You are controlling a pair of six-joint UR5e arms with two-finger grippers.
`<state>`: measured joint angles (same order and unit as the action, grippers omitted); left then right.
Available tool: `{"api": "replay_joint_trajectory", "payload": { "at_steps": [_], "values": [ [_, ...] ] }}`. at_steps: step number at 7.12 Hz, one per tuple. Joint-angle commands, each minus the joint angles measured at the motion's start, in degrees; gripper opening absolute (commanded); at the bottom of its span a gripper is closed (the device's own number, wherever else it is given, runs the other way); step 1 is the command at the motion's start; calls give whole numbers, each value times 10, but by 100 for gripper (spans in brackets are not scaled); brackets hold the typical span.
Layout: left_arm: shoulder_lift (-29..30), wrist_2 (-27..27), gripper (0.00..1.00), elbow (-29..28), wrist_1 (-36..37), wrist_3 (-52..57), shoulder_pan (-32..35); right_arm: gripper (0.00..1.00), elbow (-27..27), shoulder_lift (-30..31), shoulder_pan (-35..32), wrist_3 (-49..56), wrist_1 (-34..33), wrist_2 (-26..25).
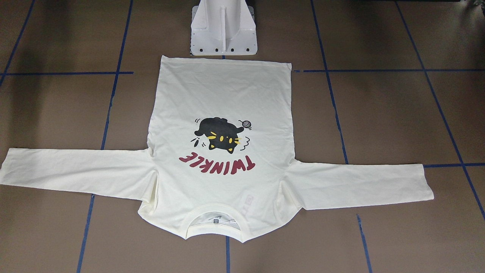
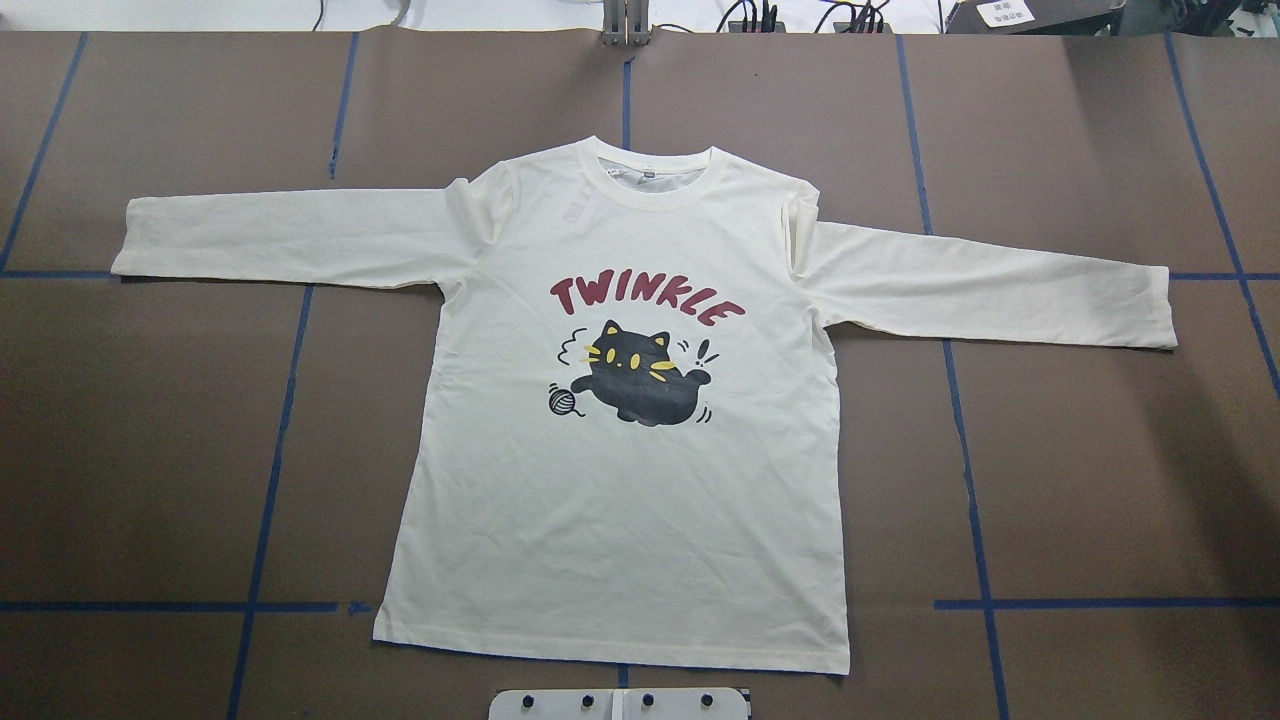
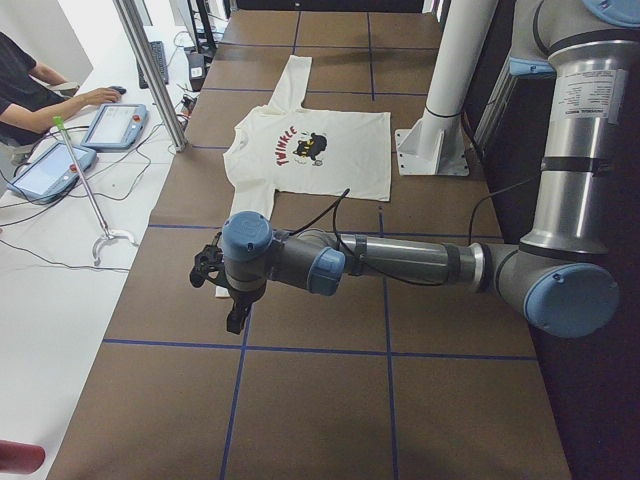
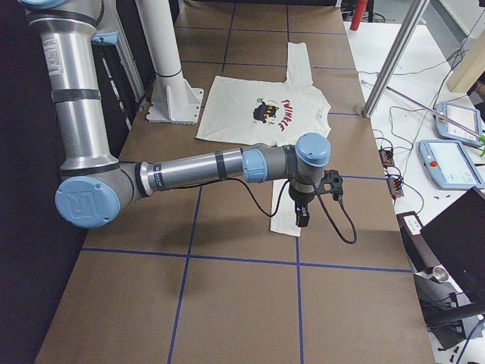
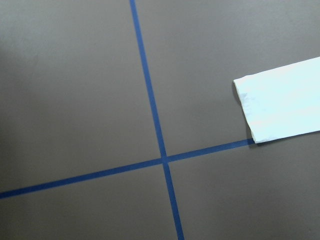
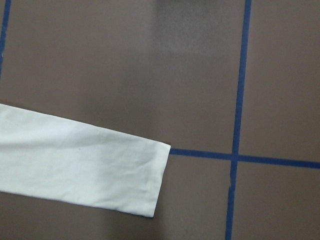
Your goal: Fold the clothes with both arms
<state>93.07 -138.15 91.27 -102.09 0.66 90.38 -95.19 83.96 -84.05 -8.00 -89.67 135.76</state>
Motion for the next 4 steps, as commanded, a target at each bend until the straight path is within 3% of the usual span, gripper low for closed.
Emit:
{"api": "replay_joint_trajectory", "payload": {
  "at_steps": [1, 2, 3, 4],
  "values": [
    [11, -16, 100, -5, -20, -21, -5, 100, 66, 46, 40, -150, 242, 1],
    [12, -27, 100, -8, -18, -25, -8, 100, 128, 42, 63, -171, 331, 0],
    [12, -30, 100, -10, -19, -25, -14, 100, 149, 26, 96, -175, 335, -6],
    [12, -30, 100, -10, -20, -30, -21, 100, 162, 7, 126, -179, 334, -71]
  ]
}}
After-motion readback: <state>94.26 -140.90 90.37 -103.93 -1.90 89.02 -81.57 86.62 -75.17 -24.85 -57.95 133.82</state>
